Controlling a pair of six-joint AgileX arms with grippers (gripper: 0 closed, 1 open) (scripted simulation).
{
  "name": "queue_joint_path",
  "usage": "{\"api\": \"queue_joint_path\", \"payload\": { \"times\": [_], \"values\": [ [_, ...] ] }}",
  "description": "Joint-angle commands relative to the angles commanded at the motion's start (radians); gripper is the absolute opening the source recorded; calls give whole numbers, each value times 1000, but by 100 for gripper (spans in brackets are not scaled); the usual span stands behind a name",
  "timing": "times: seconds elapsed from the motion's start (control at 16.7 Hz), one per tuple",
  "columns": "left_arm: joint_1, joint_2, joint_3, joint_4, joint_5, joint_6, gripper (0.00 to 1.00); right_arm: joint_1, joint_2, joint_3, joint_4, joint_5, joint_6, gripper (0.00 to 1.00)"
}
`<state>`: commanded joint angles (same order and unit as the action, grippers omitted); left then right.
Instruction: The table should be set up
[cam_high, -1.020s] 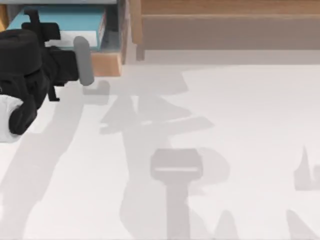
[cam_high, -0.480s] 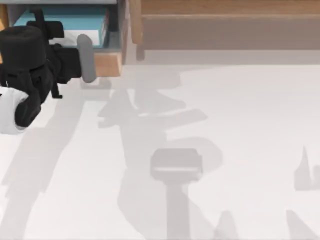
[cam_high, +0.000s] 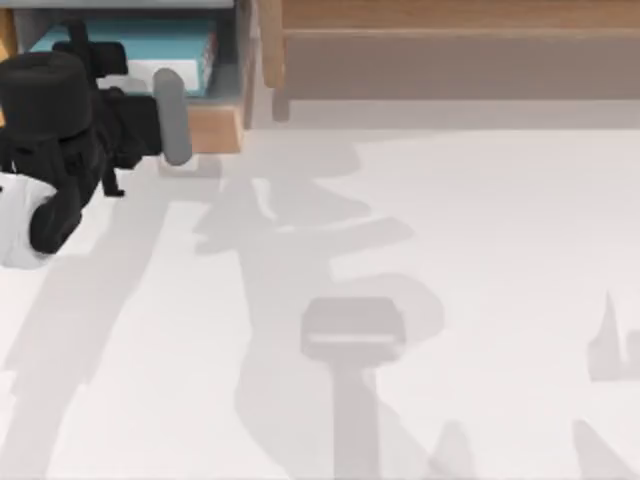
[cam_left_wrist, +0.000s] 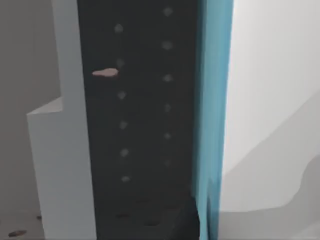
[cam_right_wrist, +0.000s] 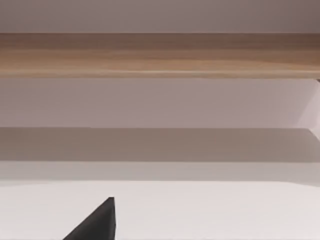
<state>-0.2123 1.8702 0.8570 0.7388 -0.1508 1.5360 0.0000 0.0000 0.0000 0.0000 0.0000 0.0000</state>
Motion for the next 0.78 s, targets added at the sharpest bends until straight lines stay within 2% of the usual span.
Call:
{"api": "queue_joint_path", "payload": {
  "times": [0.24,0.78],
  "values": [
    [0,0,0,0,0,0,98,0,0,0,0,0,0,100],
    [-1,-1,-1,0,0,0,100,0,0,0,0,0,0,100]
  ]
}}
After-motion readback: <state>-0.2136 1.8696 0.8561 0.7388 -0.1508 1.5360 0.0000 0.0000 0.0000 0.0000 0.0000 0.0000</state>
